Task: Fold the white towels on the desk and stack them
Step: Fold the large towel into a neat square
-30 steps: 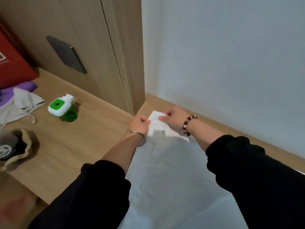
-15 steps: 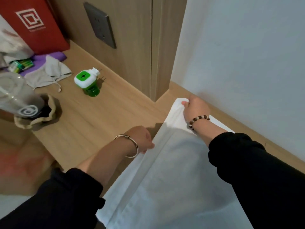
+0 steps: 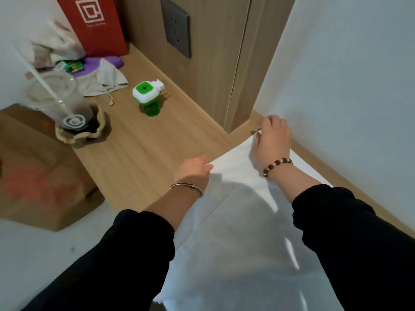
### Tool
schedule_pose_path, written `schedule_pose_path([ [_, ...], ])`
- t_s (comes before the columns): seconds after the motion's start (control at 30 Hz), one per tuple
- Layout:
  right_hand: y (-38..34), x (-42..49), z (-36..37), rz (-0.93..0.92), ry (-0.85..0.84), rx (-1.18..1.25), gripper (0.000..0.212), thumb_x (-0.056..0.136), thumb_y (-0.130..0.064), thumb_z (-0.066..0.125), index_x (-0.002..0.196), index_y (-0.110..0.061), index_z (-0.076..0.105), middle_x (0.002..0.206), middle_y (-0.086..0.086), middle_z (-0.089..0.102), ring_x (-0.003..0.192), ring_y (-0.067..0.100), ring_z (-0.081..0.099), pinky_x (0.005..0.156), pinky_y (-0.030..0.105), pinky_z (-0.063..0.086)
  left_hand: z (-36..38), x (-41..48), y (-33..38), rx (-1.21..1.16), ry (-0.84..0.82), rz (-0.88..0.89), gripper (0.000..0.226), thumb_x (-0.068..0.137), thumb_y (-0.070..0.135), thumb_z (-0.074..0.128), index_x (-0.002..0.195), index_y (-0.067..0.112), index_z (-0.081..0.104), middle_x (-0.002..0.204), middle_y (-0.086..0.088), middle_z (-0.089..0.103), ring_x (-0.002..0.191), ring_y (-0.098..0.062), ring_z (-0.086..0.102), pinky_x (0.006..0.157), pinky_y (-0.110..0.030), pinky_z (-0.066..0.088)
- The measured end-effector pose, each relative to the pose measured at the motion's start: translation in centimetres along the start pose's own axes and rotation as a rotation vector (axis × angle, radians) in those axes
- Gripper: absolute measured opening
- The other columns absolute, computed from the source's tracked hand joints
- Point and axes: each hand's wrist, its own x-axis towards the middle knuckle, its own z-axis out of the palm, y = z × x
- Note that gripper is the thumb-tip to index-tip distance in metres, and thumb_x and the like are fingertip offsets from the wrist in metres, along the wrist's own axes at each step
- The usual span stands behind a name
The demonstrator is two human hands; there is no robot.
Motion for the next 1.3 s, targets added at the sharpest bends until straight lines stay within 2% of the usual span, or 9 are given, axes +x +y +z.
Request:
schedule_pose_path([
  [0.1,-4.6,-1.1,0.6,-0.327,-0.252,0.185,0.028,0.068,0.008,0.053,0.087,-0.008,0.064,0.093,0.009,0.060,0.093,0.031,0.049,0.071,0.031,0.029,-0.8,-0.6,-0.4,-0.107,-0.049,0.038,0.020,0.083,0.027,0.066,0.082,0.019,0.049,0.075,0.000,0.052,0.073,-0.023,0.046,0.057,-0.027,0.023],
  [0.2,-6.6,-2.4,1.8,-0.246,-0.396,0.156,0.026,0.067,0.008,0.051,0.081,-0.012,0.062,0.088,0.004,0.057,0.091,0.028,0.048,0.069,0.030,0.028,-1.7,-2.1,-1.1,-0.113,-0.147,0.024,0.019,0.077,0.020,0.069,0.087,0.021,0.052,0.081,0.001,0.055,0.076,-0.020,0.048,0.056,-0.023,0.027],
  [0.47,-7.9,-3.4,2.1,-0.121,-0.353,-0.214,0.021,0.077,0.001,0.049,0.074,-0.017,0.058,0.069,0.001,0.049,0.092,0.027,0.047,0.073,0.032,0.026,-4.6,-10.4,-6.7,0.188,-0.135,-0.128,0.017,0.075,0.017,0.054,0.072,0.026,0.039,0.076,0.005,0.048,0.073,-0.020,0.048,0.060,-0.027,0.035],
  [0.7,-8.5,-3.7,2.2,-0.059,-0.329,-0.344,0.021,0.082,-0.002,0.047,0.081,-0.014,0.065,0.077,0.008,0.054,0.100,0.030,0.048,0.079,0.036,0.030,-5.8,-14.8,-11.7,0.162,0.021,-0.268,0.023,0.074,0.026,0.057,0.060,0.024,0.038,0.066,0.006,0.047,0.063,-0.017,0.045,0.050,-0.026,0.028],
  [0.87,-10.8,-4.6,1.4,-0.088,-0.322,-0.379,0.021,0.082,-0.009,0.053,0.099,-0.011,0.064,0.111,0.014,0.053,0.113,0.033,0.040,0.098,0.042,0.028,-4.8,-15.9,-12.7,0.032,0.112,-0.304,0.034,0.088,0.030,0.055,0.057,0.022,0.043,0.059,0.004,0.047,0.066,-0.021,0.050,0.056,-0.028,0.035],
  [0.97,-14.4,-7.0,1.2,-0.391,-0.317,-0.111,0.022,0.071,-0.001,0.055,0.089,-0.012,0.063,0.102,0.010,0.052,0.103,0.030,0.041,0.090,0.038,0.031,-4.8,-16.1,-13.3,-0.036,0.068,-0.296,0.033,0.094,0.032,0.050,0.062,0.023,0.051,0.063,0.004,0.051,0.061,-0.011,0.045,0.053,-0.024,0.032],
  [1.07,-17.8,-9.2,1.5,-0.628,-0.493,0.033,0.021,0.069,0.004,0.051,0.068,-0.017,0.049,0.083,0.001,0.049,0.091,0.024,0.043,0.075,0.030,0.026,-5.3,-16.3,-13.7,-0.128,-0.012,-0.260,0.039,0.096,0.024,0.047,0.058,0.025,0.044,0.061,0.005,0.047,0.061,-0.009,0.042,0.053,-0.023,0.028],
  [1.23,-15.8,-8.5,3.0,-0.416,-0.357,0.077,0.022,0.065,0.010,0.050,0.060,-0.011,0.047,0.070,0.004,0.043,0.060,0.023,0.038,0.056,0.026,0.020,-5.6,-16.0,-15.4,-0.461,-0.080,-0.383,0.028,0.098,0.025,0.046,0.079,0.016,0.065,0.075,0.004,0.058,0.074,-0.011,0.050,0.070,-0.025,0.037],
  [1.3,-15.1,-8.2,3.2,-0.380,-0.318,0.106,0.019,0.062,0.012,0.051,0.058,-0.006,0.049,0.066,0.006,0.041,0.057,0.024,0.036,0.054,0.027,0.019,-5.0,-15.5,-15.7,-0.486,-0.015,-0.414,0.031,0.097,0.027,0.048,0.078,0.013,0.067,0.076,-0.001,0.058,0.076,-0.014,0.050,0.065,-0.023,0.038],
])
